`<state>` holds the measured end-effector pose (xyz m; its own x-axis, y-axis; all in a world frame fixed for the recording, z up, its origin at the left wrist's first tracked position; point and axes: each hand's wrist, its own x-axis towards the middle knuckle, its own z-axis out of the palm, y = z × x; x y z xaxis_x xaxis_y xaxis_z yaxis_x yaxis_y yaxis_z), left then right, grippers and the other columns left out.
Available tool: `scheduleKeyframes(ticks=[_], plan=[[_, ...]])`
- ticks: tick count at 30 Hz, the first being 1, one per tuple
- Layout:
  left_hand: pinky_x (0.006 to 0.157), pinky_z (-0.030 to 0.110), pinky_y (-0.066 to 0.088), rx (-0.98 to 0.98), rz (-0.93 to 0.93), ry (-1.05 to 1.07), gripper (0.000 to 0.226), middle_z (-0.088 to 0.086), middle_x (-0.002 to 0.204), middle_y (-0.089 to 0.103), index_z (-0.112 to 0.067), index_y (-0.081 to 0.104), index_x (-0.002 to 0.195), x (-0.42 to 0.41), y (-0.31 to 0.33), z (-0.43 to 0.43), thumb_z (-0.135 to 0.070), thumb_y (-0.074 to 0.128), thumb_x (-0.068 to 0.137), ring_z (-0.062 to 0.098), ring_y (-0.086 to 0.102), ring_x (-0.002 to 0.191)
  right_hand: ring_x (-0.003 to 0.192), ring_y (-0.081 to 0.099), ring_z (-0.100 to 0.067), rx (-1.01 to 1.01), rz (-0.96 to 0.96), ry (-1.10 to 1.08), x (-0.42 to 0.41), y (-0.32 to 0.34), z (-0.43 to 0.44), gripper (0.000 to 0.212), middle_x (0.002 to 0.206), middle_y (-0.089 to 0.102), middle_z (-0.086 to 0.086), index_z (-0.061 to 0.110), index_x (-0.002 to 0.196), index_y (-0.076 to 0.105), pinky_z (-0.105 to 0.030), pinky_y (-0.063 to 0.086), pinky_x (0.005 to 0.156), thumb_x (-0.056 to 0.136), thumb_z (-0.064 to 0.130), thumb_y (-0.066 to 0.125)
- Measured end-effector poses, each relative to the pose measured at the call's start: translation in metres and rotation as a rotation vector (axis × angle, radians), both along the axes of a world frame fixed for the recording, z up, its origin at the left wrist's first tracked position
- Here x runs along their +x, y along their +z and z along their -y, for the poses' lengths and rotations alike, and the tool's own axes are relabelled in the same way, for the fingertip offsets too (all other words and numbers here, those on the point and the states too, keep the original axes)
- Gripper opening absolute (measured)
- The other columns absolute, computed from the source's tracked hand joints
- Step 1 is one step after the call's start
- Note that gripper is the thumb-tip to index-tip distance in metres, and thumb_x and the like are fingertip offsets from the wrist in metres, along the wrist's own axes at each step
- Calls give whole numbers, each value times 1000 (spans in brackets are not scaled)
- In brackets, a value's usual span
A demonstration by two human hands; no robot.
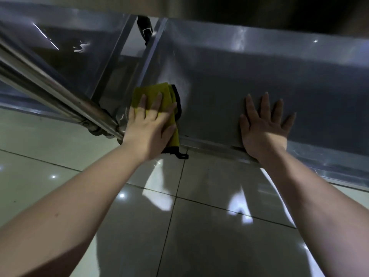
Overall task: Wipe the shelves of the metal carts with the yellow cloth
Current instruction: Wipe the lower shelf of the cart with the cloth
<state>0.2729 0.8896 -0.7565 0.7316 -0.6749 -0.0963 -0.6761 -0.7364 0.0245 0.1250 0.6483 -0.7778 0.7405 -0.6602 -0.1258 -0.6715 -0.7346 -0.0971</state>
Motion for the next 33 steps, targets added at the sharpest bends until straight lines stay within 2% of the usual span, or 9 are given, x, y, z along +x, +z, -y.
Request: scheduleKeyframes(ticks=[3, 6, 10, 16, 23, 26, 28, 30, 33], plan=[[117, 56, 0, 35, -23, 49, 58, -5, 163, -7, -47, 7, 151, 37, -2, 20, -57, 26, 97, 35, -9, 147, 148, -9, -35, 9, -7, 0, 1, 2, 0, 56, 164, -6, 0, 44, 152, 0, -63, -7, 114, 99, 50, 18], [116, 58, -3, 40, -28, 115, 57, -5, 162, -9, -47, 6, 151, 59, -3, 51, -56, 24, 98, 35, -11, 147, 148, -10, -34, 15, -15, -5, 2, 4, 0, 56, 164, -6, 0, 44, 152, 2, -63, -9, 113, 100, 50, 20], [117, 57, 2, -16, 7, 139, 56, -3, 163, -1, -44, 14, 150, 44, -2, 61, -53, 28, 97, 34, -2, 148, 148, -10, -34, 32, -18, -12, 1, 8, 0, 56, 164, -6, 1, 45, 152, 3, -63, -8, 114, 100, 50, 22], [116, 54, 14, -65, 34, 70, 59, 7, 160, 19, -39, 29, 148, 3, -1, -12, -56, 25, 92, 40, 16, 145, 148, -9, -34, 46, -11, -16, 1, 9, -2, 56, 164, -5, 1, 45, 152, 3, -62, -8, 114, 99, 50, 23], [114, 61, 2, -19, -75, 332, 56, -3, 163, -4, -44, 13, 150, 22, -2, 59, -52, 28, 97, 33, -8, 148, 148, -12, -36, 16, -66, -20, 9, 8, -6, 56, 163, -10, -2, 41, 153, -3, -64, -8, 113, 100, 49, 16], [115, 61, 3, -74, -61, 153, 56, 4, 163, 5, -39, 14, 152, -35, -5, 132, -50, 26, 98, 37, -1, 147, 148, -11, -32, 58, -26, -6, 6, 9, 0, 55, 163, -7, -1, 38, 154, 2, -61, -9, 114, 102, 45, 20], [116, 57, -1, -79, -63, -34, 53, -2, 163, 7, -43, 15, 151, -81, -7, 165, -51, 23, 99, 33, 0, 148, 149, -8, -25, 153, 63, -38, 1, 10, 10, 54, 163, -1, 5, 33, 155, 12, -56, -10, 116, 103, 39, 26], [117, 53, -2, -65, -63, -121, 52, -7, 163, 6, -47, 13, 150, -92, -8, 168, -52, 23, 100, 29, 0, 149, 150, -5, -21, 194, 134, -49, -6, 10, 16, 55, 163, 5, 8, 29, 155, 18, -51, -10, 118, 101, 32, 31], [119, 48, 4, -14, -8, -251, 55, -7, 162, 7, -47, 9, 150, -60, -8, 132, -55, 23, 98, 27, 1, 149, 150, -6, -22, 141, 101, -21, -7, 8, 16, 57, 163, 2, 9, 30, 155, 11, -52, -10, 117, 101, 32, 29]])
